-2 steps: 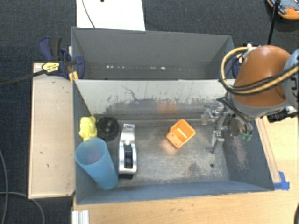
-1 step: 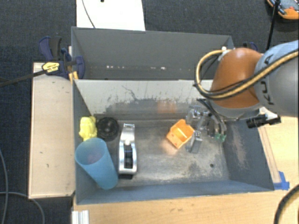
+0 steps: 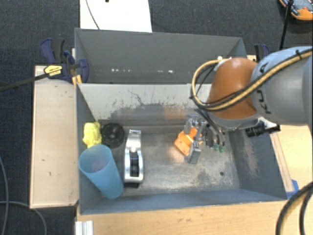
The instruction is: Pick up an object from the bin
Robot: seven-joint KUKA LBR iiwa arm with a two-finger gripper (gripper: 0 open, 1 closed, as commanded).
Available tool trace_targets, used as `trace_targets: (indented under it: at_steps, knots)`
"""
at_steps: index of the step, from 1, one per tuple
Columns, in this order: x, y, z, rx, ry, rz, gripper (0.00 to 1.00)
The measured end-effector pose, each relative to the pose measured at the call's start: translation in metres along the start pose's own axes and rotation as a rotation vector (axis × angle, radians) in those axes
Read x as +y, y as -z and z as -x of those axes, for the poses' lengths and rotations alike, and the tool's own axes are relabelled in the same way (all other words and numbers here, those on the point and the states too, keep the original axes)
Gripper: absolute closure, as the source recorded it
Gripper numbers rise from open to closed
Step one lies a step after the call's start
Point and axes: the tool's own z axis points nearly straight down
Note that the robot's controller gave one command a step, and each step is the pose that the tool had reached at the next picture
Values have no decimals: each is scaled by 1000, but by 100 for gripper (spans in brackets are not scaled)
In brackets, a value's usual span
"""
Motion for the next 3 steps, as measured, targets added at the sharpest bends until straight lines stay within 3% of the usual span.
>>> trace_targets:
  at_steps: [1,2,3]
  knots:
    - [1,-45,5,2,54,-4,100]
    - [1,-45,5,2,55,-4,100]
    - [2,72,28,0,62,-3,100]
